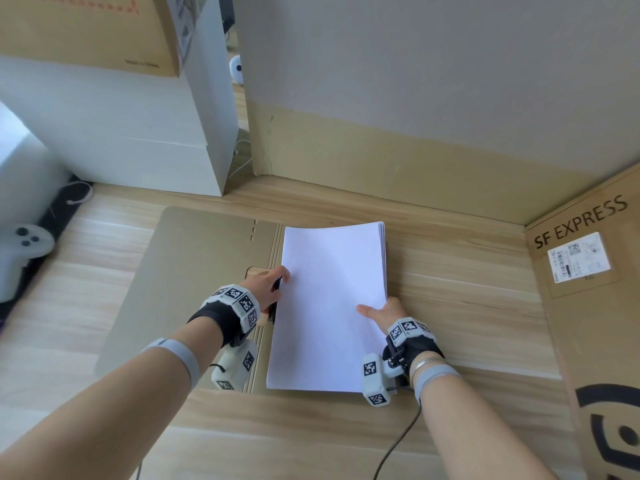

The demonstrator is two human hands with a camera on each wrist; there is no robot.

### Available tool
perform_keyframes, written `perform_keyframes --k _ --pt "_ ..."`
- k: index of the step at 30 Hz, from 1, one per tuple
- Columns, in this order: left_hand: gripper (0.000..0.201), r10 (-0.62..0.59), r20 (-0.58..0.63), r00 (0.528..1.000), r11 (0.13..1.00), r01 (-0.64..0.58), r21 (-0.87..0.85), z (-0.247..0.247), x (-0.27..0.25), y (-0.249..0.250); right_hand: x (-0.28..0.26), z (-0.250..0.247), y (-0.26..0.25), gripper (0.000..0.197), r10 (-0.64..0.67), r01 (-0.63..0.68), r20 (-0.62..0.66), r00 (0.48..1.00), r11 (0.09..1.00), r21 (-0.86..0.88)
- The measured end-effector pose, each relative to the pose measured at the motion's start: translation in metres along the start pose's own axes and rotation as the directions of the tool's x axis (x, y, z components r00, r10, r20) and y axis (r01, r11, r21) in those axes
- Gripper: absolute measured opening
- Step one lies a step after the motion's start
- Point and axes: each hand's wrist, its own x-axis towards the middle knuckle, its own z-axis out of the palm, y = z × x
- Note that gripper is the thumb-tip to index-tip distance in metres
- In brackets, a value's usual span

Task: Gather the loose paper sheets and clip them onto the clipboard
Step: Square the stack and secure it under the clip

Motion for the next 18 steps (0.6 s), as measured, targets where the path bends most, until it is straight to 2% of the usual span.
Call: perform_keyframes --k 4,10,14,18 --pt "0.016 0.007 0.014 1.000 0.999 -0.008 0.045 0.000 0.000 0.002 0.002 0.002 0.001 0.063 -0.036 0.036 0.011 0.999 0.999 -0.014" --pt "0.026 0.019 0.012 1.000 0.996 -0.020 0.092 -0.002 0.001 0.008 0.000 0.001 -0.002 0.062 -0.029 0.029 0.042 0.999 1.000 -0.010" --pt "0.030 0.019 -0.013 1.000 0.991 -0.017 0.131 -0.001 0.001 0.011 -0.002 -0.001 -0.004 0.079 -0.014 0.016 0.050 0.999 0.999 -0.037" --pt "0.034 -0.005 -0.042 0.999 0.989 0.011 0.151 0.001 0.001 0.016 -0.001 -0.003 -0.004 0.082 -0.007 0.010 0.052 0.999 0.999 -0.051"
